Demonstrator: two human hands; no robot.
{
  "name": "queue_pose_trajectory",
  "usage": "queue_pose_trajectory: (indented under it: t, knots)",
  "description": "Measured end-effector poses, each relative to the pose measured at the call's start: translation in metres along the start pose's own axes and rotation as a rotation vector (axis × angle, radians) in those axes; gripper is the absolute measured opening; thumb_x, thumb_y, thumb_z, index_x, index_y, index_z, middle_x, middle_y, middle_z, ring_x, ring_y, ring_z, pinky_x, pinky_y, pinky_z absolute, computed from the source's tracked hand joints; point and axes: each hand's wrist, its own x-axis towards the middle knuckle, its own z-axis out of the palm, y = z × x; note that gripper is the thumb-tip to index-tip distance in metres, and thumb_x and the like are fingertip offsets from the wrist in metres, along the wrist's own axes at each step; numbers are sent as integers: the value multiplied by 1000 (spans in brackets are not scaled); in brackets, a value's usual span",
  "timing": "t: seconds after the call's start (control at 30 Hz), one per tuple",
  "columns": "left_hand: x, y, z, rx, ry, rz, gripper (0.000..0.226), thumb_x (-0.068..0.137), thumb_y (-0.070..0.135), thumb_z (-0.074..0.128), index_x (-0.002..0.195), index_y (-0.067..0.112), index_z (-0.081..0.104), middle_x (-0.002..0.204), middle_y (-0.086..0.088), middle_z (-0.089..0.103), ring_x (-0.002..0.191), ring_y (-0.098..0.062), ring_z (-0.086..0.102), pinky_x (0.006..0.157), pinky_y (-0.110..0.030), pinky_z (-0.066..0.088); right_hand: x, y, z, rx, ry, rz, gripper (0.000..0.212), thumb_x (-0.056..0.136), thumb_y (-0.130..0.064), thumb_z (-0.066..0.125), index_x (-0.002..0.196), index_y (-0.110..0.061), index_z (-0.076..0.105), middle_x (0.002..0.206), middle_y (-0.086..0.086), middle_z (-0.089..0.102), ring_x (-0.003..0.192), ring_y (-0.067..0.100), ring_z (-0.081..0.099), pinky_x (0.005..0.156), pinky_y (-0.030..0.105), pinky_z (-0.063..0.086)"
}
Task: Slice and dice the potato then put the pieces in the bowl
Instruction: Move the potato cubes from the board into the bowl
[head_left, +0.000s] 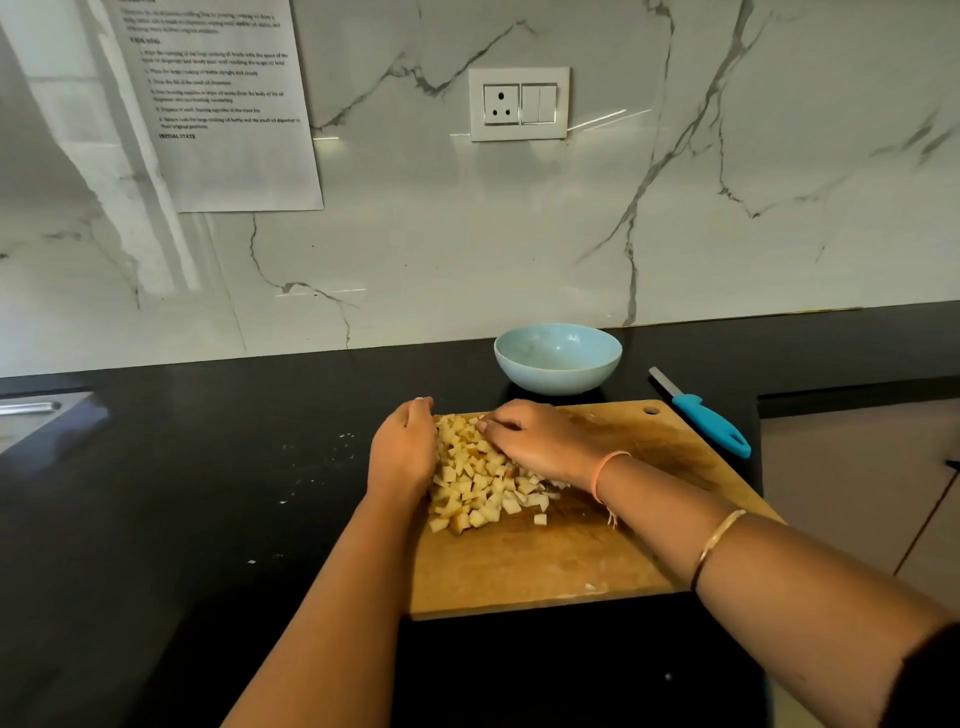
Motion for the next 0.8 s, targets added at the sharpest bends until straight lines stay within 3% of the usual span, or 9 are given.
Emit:
queue_pose_trajectory:
  t: [0.1,0.23,0.3,0.37,0.43,0.47,0.53,0.6,0.8]
  knots:
    - [1,-1,2,54,-14,17,40,103,29,27,118,16,61,113,3,60,101,-8,52,84,-22,34,4,2,-2,122,99,-42,38,97,-32,48,72,-8,64,77,9,65,71,18,59,75,37,48]
    - [1,-4,4,90,23,79,34,102,23,30,71,28,45,75,9,48,68,-4,44,60,-16,33,21,-15,1,85,57,-89,30,99,-28,46,113,-14,67,112,-2,61,104,11,55,92,24,41]
    - [1,-4,5,99,7,113,34,101,23,30,76,22,54,85,-5,58,76,-11,51,67,-22,40,30,-23,6,33,-86,-91,33,100,-31,42,126,-20,60,127,1,54,118,15,50,100,28,38]
    - [-1,-4,3,113,2,119,35,101,25,30,110,14,62,120,-14,59,105,-19,55,92,-32,42,35,-27,13,-82,-198,-106,35,100,-35,39,125,-22,59,129,3,54,118,21,51,100,36,42]
    - [-1,-4,3,152,4,94,43,102,26,29,138,11,46,143,-11,45,129,-21,43,106,-34,32,37,-25,16,-217,-200,-141,34,99,-37,40,121,-23,60,124,4,54,112,23,54,94,39,46]
    - [0,-6,4,162,8,91,41,102,26,28,137,12,46,143,-10,45,130,-21,42,105,-33,33,35,-23,16,-241,-185,-153,34,98,-37,41,123,-23,60,124,4,54,110,23,54,93,38,47]
    - [2,-9,5,168,14,78,29,102,24,28,101,20,57,116,-6,58,109,-16,53,87,-25,41,29,-19,13,-237,-169,-174,34,98,-34,42,126,-24,58,124,2,54,110,20,54,92,35,47]
    - [2,-7,6,171,31,61,33,102,22,29,73,30,42,85,7,50,79,-6,49,64,-16,35,19,-14,8,-245,-165,-195,33,99,-32,42,126,-22,58,127,1,52,111,19,54,93,35,46]
    - [2,-8,7,192,19,52,35,101,25,28,69,30,40,75,6,47,68,-5,43,61,-20,34,-11,0,-7,-228,-145,-242,33,99,-28,44,127,-20,61,136,-2,51,118,16,51,100,35,43]
